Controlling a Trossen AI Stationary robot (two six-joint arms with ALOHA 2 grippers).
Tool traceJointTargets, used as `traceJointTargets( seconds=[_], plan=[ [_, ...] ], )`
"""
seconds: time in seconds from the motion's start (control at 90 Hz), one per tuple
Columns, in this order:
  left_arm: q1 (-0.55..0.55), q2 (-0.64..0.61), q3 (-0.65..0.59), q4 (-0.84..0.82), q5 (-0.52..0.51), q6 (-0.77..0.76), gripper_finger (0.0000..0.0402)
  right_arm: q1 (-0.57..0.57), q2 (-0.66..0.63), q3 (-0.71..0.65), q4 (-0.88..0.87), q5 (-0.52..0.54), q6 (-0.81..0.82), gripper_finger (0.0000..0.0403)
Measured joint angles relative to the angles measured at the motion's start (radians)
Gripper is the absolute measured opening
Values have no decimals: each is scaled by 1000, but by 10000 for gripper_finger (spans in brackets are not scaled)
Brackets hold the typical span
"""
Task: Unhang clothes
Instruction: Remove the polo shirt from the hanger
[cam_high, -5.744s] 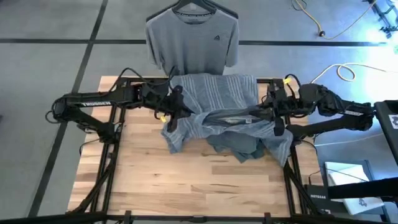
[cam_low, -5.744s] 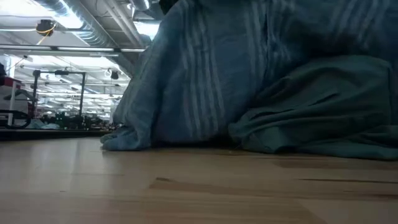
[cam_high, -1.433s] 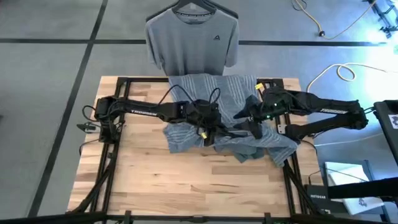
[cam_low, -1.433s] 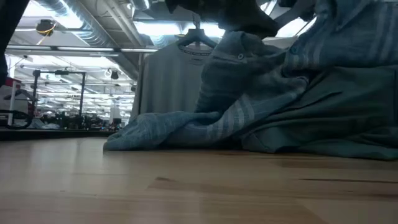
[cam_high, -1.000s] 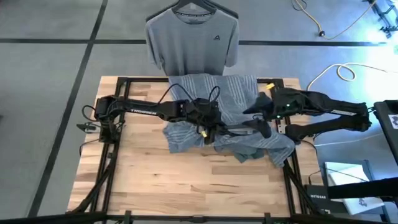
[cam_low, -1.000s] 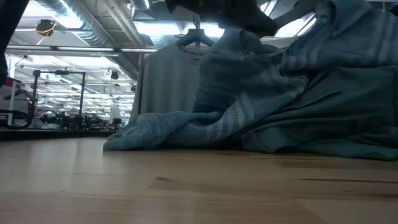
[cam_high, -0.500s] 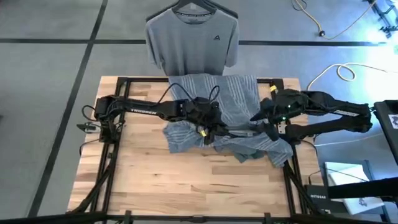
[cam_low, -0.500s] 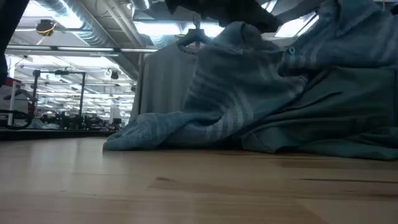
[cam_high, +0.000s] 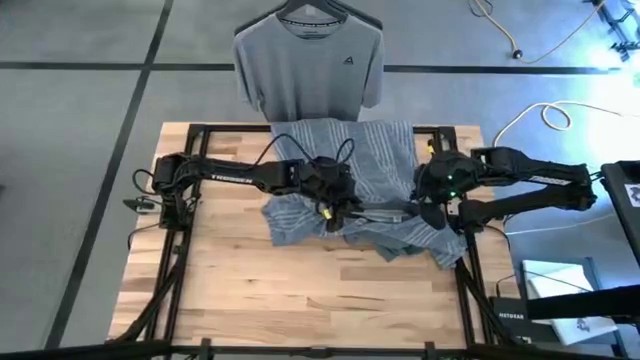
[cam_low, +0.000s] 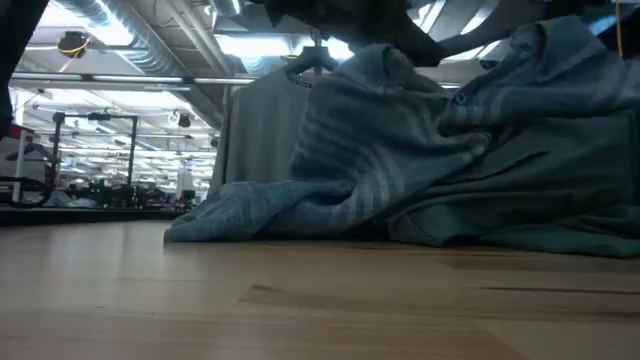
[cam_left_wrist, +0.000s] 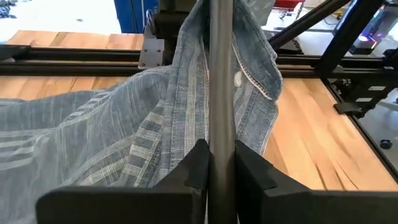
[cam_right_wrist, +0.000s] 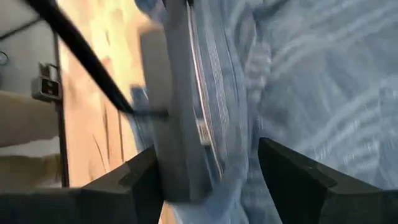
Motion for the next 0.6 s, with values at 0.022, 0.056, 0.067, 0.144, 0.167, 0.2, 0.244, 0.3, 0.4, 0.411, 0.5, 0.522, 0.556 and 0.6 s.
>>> traceJointTargets(
  seconds=[0.022,0.056,0.067,0.144,0.167,0.2,0.244,0.3,0.4,0.411,0.5,0.522,0.556,0.6],
  plan=[
    [0,0,0,0,-2,0,26,0,0,0,-12,6,6,221],
    [0,0,0,0,-3,0,26,0,1,0,-30,15,19,220],
    [0,0,0,0,-3,0,26,0,1,0,-36,17,22,220],
    [1,0,1,0,-4,3,26,0,1,2,-58,34,46,220],
    [2,0,2,1,-5,7,26,0,1,6,-64,42,53,220],
    [5,0,2,1,-6,9,26,1,2,16,-76,62,72,220],
    [8,0,2,1,-6,12,26,1,2,33,-111,87,95,220],
    [9,0,3,-16,-1,37,26,1,2,55,-203,98,135,219],
    [6,-15,3,-65,9,66,26,-1,-6,108,-314,96,200,209],
    [5,-17,3,-70,9,67,26,-1,-8,115,-321,92,203,207],
    [5,-38,3,-123,-4,99,26,1,-27,168,-369,77,231,193],
    [5,-45,3,-138,-8,109,26,0,-33,185,-367,75,239,190],
    [6,-51,3,-160,-18,119,26,0,-43,212,-365,75,255,185],
    [6,-65,3,-177,-36,131,26,0,-55,250,-364,81,267,179]
  ],
)
